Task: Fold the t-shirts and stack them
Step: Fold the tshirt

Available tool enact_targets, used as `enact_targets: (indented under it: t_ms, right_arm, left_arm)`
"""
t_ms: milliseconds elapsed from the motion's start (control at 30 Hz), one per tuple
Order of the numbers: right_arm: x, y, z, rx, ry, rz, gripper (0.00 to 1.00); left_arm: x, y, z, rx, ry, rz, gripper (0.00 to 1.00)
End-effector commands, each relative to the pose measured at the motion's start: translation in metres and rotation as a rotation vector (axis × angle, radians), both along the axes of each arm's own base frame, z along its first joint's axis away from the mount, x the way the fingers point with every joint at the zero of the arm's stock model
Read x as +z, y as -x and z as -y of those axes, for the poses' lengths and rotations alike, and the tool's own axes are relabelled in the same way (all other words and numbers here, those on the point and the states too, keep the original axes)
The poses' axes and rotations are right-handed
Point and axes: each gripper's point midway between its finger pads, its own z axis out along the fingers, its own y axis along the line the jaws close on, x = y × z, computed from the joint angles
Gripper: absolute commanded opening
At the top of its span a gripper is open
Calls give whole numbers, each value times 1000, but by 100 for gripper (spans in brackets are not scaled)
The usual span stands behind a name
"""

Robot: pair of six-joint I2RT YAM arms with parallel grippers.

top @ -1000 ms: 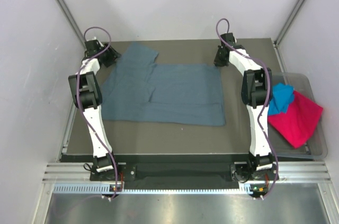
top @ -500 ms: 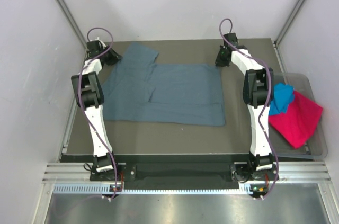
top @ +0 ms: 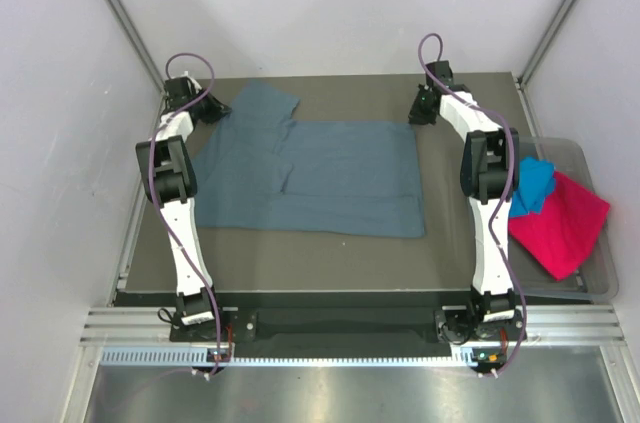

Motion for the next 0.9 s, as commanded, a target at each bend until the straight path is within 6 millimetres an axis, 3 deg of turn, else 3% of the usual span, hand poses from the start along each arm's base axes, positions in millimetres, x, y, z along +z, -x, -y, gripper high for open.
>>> enact_targets:
  t_ms: [0,67,233,500,533,567,600,733,800,867]
  right_arm:
    - [91,-21,7,-14,-22,180,0]
    - [101,-19,7,-9,-18,193,0]
    - [113,-14,7,4,-18,202,0]
    - [113,-5,4,50,-60,169,0]
    - [103,-5,5,55,-80,140,1]
    - [98,-4,7,46,-88,118,4]
    - [98,-4,8,38,-86,104,23]
    - [67,-9,7,48,-45,72,36]
    - [57,-10,9,44,-11,62,47]
    - [45,-10,9,64,14,52,50]
  left_arm:
    - [78,-9,-2,6,-43,141,0]
    - [93,-8,-3,10,-56,160,0]
    - [105,2,-4,18,-65,156,0]
    - [113,21,-3,31,-77,133,0]
    - [113,22,-1,23,-72,126,0]
    - [114,21,-1,17,-74,131,0]
    - [112,20,0,17,-73,129,0]
    - [102,15,2,13,-45,132,0]
    - [102,13,3,15,-37,135,0]
    - [103,10,3,16,-26,143,0]
